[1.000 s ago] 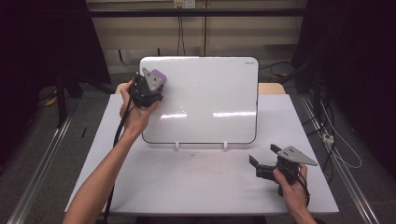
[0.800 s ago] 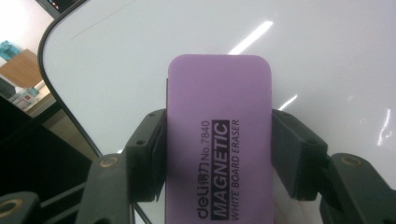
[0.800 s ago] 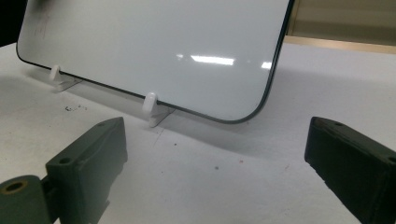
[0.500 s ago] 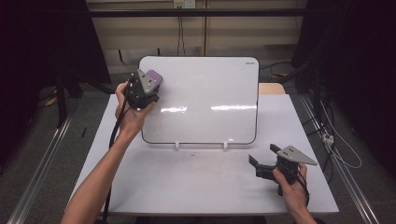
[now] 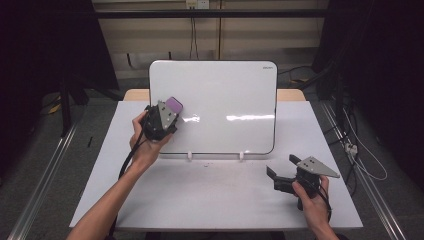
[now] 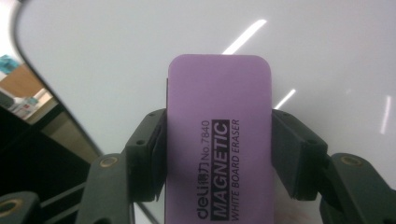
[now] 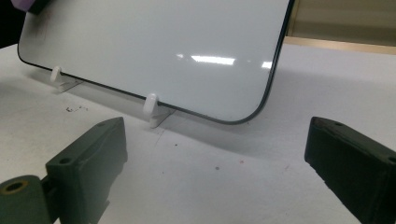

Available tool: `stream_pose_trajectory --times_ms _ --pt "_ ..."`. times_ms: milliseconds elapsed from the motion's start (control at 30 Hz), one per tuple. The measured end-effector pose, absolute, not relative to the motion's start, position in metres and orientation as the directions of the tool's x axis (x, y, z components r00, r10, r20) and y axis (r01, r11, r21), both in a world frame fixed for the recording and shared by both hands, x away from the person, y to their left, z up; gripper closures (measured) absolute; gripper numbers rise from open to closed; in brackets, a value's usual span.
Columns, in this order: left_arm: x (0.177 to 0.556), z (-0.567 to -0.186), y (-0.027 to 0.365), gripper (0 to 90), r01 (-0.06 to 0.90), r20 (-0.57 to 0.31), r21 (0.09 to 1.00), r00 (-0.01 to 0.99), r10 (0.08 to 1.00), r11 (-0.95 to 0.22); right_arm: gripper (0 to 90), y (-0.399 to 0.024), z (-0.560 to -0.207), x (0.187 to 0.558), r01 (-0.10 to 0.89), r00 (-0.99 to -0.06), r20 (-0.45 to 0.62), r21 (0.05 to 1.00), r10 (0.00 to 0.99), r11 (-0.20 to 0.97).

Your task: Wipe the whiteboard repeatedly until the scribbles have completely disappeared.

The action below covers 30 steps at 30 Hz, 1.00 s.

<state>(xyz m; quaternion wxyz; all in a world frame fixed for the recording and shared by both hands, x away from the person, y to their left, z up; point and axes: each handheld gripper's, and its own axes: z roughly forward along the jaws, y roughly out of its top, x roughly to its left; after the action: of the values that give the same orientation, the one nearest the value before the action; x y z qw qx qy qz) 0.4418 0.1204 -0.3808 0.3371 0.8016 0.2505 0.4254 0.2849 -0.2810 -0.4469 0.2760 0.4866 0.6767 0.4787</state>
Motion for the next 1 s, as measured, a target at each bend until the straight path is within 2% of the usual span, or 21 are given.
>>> stream_pose_trajectory --times_ms 100,400,533,733,867,1000 --pt "0.443 -0.381 0.123 41.4 0.116 0.496 0.764 0.525 0.692 -0.635 5.5 -0.281 -0.447 0.286 0.396 -0.375 0.093 0.916 0.923 0.069" --pt "0.472 -0.35 0.141 41.4 0.148 0.499 0.775 0.452 0.74 -0.614 5.4 -0.282 -0.448 0.287 0.403 -0.365 0.1 0.913 0.926 0.06" --pt "0.465 -0.358 0.135 41.4 0.126 0.527 0.761 0.451 0.72 -0.636 5.4 -0.281 -0.448 0.286 0.399 -0.371 0.097 0.915 0.924 0.064" --pt "0.44 -0.384 0.13 41.4 0.115 0.516 0.752 0.509 0.689 -0.649 5.4 -0.281 -0.447 0.285 0.396 -0.37 0.094 0.916 0.924 0.065" --pt "0.421 -0.403 0.125 41.4 0.091 0.542 0.725 0.536 0.647 -0.683 5.4 -0.281 -0.447 0.285 0.399 -0.37 0.095 0.914 0.924 0.066" --pt "0.423 -0.402 0.128 41.4 0.103 0.52 0.733 0.552 0.652 -0.672 5.4 -0.28 -0.448 0.286 0.399 -0.376 0.093 0.914 0.922 0.071"
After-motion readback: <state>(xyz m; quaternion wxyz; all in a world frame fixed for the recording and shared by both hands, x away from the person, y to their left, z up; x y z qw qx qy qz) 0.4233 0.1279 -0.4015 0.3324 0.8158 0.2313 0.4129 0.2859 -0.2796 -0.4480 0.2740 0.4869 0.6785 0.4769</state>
